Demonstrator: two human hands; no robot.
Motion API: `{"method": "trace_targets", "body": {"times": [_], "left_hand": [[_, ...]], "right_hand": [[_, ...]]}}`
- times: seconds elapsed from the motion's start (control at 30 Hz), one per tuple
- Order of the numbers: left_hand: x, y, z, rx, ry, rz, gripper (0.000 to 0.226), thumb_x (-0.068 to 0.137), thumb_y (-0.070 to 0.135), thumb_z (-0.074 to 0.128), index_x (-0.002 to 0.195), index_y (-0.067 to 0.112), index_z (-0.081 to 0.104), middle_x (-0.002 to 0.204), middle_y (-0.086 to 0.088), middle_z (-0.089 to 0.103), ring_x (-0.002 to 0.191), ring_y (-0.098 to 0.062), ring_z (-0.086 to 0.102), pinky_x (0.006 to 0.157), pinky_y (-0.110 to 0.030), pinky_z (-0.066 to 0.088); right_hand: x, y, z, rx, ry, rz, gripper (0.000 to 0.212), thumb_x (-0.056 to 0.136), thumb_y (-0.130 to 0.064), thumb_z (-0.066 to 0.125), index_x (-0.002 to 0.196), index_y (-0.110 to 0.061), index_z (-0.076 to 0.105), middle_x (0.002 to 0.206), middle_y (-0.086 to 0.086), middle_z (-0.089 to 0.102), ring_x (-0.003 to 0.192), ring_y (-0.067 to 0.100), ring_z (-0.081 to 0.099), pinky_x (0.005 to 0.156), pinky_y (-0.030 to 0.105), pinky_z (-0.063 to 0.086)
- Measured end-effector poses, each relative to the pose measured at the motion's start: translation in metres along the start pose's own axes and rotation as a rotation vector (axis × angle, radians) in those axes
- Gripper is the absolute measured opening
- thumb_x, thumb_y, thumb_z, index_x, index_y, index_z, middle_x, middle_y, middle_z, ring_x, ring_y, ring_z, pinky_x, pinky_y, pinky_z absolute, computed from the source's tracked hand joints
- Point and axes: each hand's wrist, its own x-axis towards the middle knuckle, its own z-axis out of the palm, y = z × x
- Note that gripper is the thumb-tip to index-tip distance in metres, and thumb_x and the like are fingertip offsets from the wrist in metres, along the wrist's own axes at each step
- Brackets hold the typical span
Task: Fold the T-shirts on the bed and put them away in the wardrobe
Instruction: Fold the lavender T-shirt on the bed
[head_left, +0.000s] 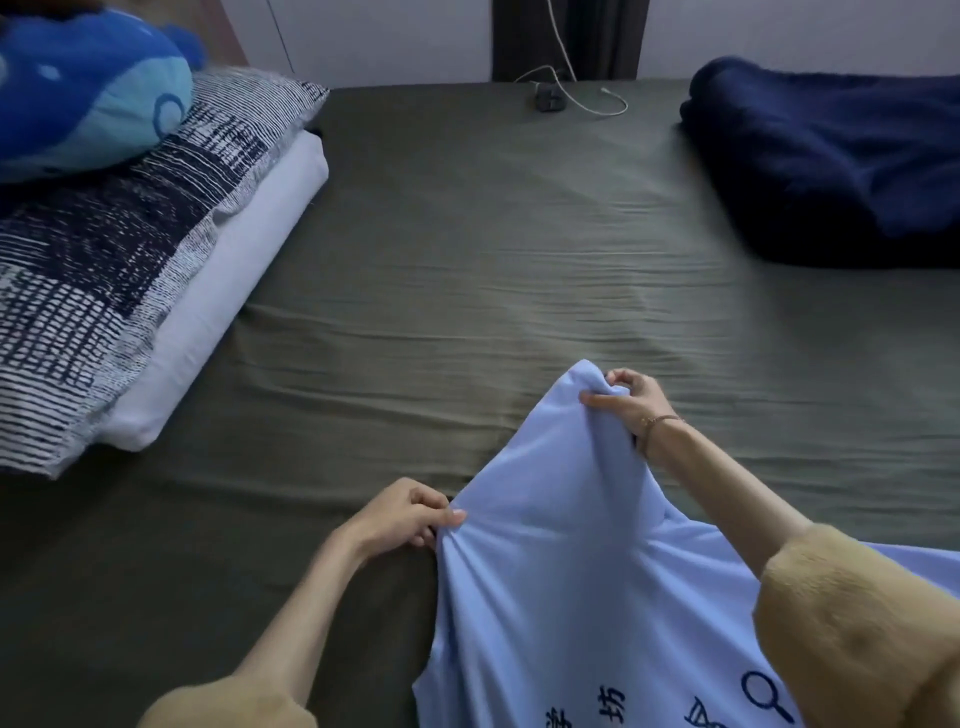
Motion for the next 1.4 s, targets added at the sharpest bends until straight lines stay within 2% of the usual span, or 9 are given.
{"method": "trace_targets", "body": {"times": [0.43, 0.63, 0.77, 0.9, 1.03, 1.13, 1.2, 1.27, 1.4], "left_hand": [[0.023, -0.011, -0.036, -0.261, 0.143, -0.053, 0.018, 0.082, 0.015, 0.071, 0.068, 0.004, 0.067, 0.057, -0.004, 0.048, 0.043, -0.005, 0.039, 0.048, -0.013, 0.038], [0.028, -0.006, -0.034, -0.278, 0.283, -0.134, 0.032, 0.087, 0.026, 0.065, 0.064, 0.004, 0.066, 0.055, -0.007, 0.056, 0.042, -0.008, 0.048, 0.044, -0.014, 0.041], [0.027, -0.005, -0.022, -0.166, 0.470, -0.121, 0.045, 0.089, 0.028, 0.064, 0.051, 0.005, 0.060, 0.048, -0.004, 0.054, 0.041, -0.011, 0.045, 0.043, -0.017, 0.039], [0.025, 0.012, 0.002, 0.286, 0.777, -0.111, 0.048, 0.092, 0.036, 0.053, 0.060, 0.001, 0.059, 0.068, -0.019, 0.064, 0.069, -0.032, 0.057, 0.062, -0.035, 0.041], [0.042, 0.047, 0.030, 0.409, 0.953, -0.009, 0.024, 0.092, 0.029, 0.053, 0.104, 0.008, 0.058, 0.111, -0.019, 0.060, 0.108, -0.036, 0.053, 0.083, -0.040, 0.040], [0.060, 0.075, 0.055, 0.670, 0.863, 0.223, 0.037, 0.095, 0.023, 0.047, 0.130, 0.013, 0.048, 0.130, -0.008, 0.050, 0.120, -0.028, 0.042, 0.095, -0.041, 0.034], [0.071, 0.093, 0.062, 0.809, 0.761, 0.305, 0.040, 0.100, 0.025, 0.038, 0.140, 0.023, 0.039, 0.140, 0.004, 0.043, 0.126, -0.018, 0.038, 0.100, -0.036, 0.029], [0.087, 0.115, 0.067, 0.896, 0.661, 0.323, 0.040, 0.102, 0.029, 0.031, 0.142, 0.029, 0.036, 0.145, 0.010, 0.037, 0.133, -0.012, 0.031, 0.108, -0.039, 0.021], [0.116, 0.149, 0.079, 1.207, 0.352, 0.247, 0.038, 0.101, 0.039, 0.031, 0.128, 0.020, 0.049, 0.137, 0.004, 0.044, 0.133, -0.013, 0.032, 0.114, -0.048, 0.010]], "right_hand": [[0.056, -0.009, 0.057, -0.143, 0.055, -0.211, 0.035, 0.074, -0.003, 0.073, 0.070, -0.024, 0.046, 0.077, -0.005, 0.052, 0.072, 0.012, 0.046, 0.055, 0.011, 0.037], [0.057, 0.002, 0.039, -0.087, 0.016, -0.167, 0.035, 0.080, -0.014, 0.072, 0.105, -0.018, 0.048, 0.097, -0.005, 0.061, 0.098, 0.014, 0.057, 0.092, 0.031, 0.045], [0.043, 0.010, 0.003, -0.075, 0.085, -0.175, 0.011, 0.086, -0.013, 0.065, 0.085, -0.019, 0.055, 0.081, -0.006, 0.064, 0.090, 0.019, 0.061, 0.087, 0.034, 0.049], [0.014, 0.021, -0.058, -0.372, 0.082, -0.209, 0.014, 0.082, -0.004, 0.063, 0.080, -0.017, 0.060, 0.080, 0.004, 0.065, 0.075, 0.013, 0.062, 0.078, 0.022, 0.046], [-0.018, 0.035, -0.111, -0.615, -0.010, -0.165, 0.011, 0.081, -0.010, 0.066, 0.077, -0.020, 0.064, 0.078, 0.003, 0.065, 0.072, 0.010, 0.059, 0.071, 0.020, 0.040], [-0.033, 0.042, -0.125, -0.674, -0.041, -0.143, 0.005, 0.085, -0.024, 0.065, 0.084, -0.021, 0.068, 0.081, 0.000, 0.065, 0.084, 0.014, 0.058, 0.067, 0.012, 0.039], [-0.034, 0.042, -0.114, -0.720, -0.088, -0.127, 0.014, 0.085, -0.037, 0.063, 0.088, -0.024, 0.069, 0.089, -0.002, 0.068, 0.092, 0.016, 0.060, 0.080, 0.021, 0.044], [-0.034, 0.040, -0.100, -0.788, -0.144, -0.081, 0.017, 0.083, -0.048, 0.062, 0.086, -0.031, 0.067, 0.091, -0.009, 0.066, 0.099, 0.013, 0.055, 0.092, 0.032, 0.038], [-0.028, 0.044, -0.079, -0.933, -0.164, -0.036, 0.029, 0.080, -0.052, 0.061, 0.061, -0.031, 0.054, 0.076, -0.012, 0.049, 0.111, 0.014, 0.041, 0.083, 0.035, 0.023]]}}
